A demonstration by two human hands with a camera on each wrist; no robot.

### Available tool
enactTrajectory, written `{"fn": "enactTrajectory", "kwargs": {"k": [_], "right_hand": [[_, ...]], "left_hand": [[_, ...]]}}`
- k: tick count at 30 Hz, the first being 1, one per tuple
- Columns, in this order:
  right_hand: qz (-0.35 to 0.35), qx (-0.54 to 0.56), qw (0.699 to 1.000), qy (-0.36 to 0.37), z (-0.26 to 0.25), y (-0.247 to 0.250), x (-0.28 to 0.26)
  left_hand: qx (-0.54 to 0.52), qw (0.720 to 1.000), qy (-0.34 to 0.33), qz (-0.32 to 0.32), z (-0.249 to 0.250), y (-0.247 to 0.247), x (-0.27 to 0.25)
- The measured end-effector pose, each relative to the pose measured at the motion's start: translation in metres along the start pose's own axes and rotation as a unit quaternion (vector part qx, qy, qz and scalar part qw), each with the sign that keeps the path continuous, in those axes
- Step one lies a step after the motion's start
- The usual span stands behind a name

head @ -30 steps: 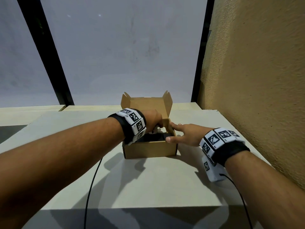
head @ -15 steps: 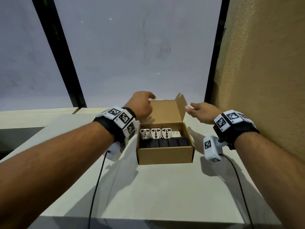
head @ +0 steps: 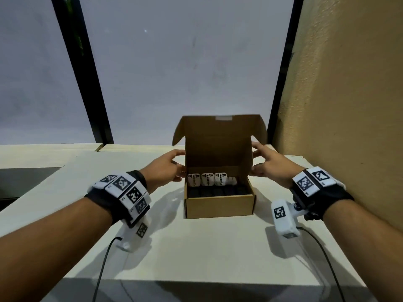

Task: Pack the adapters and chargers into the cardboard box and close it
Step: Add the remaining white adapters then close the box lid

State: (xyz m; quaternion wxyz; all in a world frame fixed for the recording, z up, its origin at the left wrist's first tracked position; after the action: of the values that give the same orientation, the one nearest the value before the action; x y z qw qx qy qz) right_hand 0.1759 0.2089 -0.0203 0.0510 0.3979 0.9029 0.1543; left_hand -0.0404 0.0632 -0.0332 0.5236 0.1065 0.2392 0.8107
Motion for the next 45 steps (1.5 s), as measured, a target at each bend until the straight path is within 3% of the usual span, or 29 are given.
{"fn": "enactTrajectory", "kwargs": {"k": [4,9,14,23,27,32,35,41,45], "right_hand": [[-0.020,-0.053,0.998,0.037,0.002,0.000,-0.011],[-0.061,-0.218,0.972,0.067,0.013,-0.005,-0.024],[-0.023,-0.271,0.952,0.141,0.000,0.009,-0.048],[-0.040,-0.342,0.933,0.103,0.003,-0.004,-0.061],[-0.051,-0.410,0.906,0.092,0.008,-0.015,-0.063],[-0.063,-0.474,0.876,0.061,0.018,-0.032,-0.068],[-0.064,-0.478,0.875,0.029,0.012,-0.036,-0.074],[0.028,-0.361,0.932,-0.019,0.006,-0.030,-0.097],[0.043,-0.347,0.936,-0.031,0.010,-0.034,-0.106]], "left_hand": [[0.013,0.999,-0.040,-0.010,0.002,-0.003,-0.015],[0.133,0.986,-0.101,-0.010,-0.001,-0.003,-0.027],[0.115,0.977,-0.173,0.047,0.011,0.008,-0.057],[0.240,0.946,-0.212,0.043,0.000,-0.014,-0.083],[0.315,0.924,-0.212,0.046,-0.005,-0.027,-0.091],[0.365,0.912,-0.187,0.023,-0.006,-0.037,-0.099],[0.358,0.925,-0.125,0.009,-0.004,-0.030,-0.096],[0.200,0.977,0.026,0.067,-0.028,-0.024,-0.094],[0.093,0.991,0.045,0.081,-0.046,-0.035,-0.098]]}}
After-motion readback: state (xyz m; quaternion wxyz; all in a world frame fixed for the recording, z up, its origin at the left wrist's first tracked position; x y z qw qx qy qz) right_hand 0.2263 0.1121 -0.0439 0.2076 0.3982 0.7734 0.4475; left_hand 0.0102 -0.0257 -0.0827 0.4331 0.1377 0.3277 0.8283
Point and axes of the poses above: each hand's wrist, its own x-axis towards the middle knuckle, its own y-axis out of the back of the hand, z = x × y, the point moved 7 cm from there along x, towards the middle knuckle, and after that the axes turned 7 degrees about x, right-handed, at the moved point
